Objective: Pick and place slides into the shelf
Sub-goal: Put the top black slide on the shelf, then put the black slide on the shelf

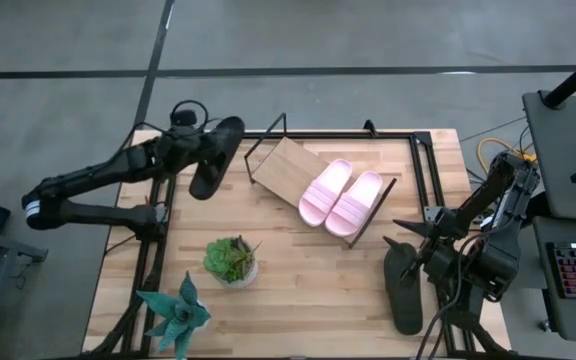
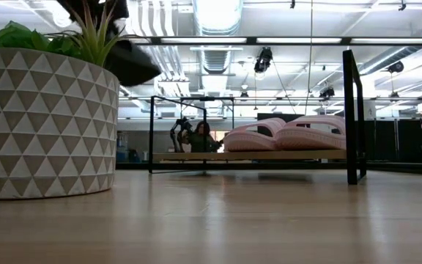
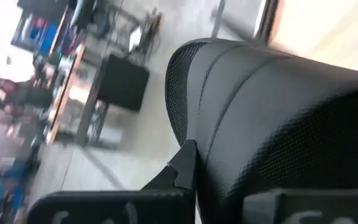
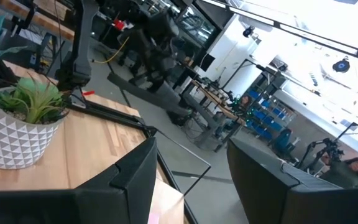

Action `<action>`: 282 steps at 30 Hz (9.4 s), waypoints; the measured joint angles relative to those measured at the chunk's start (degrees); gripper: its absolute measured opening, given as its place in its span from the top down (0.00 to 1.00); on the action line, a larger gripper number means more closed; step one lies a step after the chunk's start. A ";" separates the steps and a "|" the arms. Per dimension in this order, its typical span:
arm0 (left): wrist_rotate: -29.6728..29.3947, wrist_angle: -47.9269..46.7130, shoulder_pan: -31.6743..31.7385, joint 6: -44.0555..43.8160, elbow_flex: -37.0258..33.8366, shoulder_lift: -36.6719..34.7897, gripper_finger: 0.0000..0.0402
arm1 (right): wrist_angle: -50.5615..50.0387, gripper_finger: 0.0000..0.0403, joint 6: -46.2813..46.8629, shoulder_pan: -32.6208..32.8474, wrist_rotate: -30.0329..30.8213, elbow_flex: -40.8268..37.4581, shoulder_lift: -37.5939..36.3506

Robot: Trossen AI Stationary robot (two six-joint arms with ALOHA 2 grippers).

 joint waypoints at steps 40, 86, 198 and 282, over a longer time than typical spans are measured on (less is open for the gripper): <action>8.47 31.99 -0.21 23.50 20.19 47.56 1.00 | -0.28 0.54 0.24 0.02 -0.50 -0.50 -0.07; 0.99 38.45 2.60 23.59 11.35 53.82 1.00 | -0.01 0.54 0.46 0.02 -0.48 -2.04 -0.14; 17.09 45.28 -40.23 -3.39 11.27 36.09 1.00 | -8.75 0.54 68.84 1.29 -53.47 10.75 6.80; 1.08 19.27 -40.14 -13.46 2.93 18.06 1.00 | -18.29 0.53 61.34 -12.37 -103.60 30.39 54.45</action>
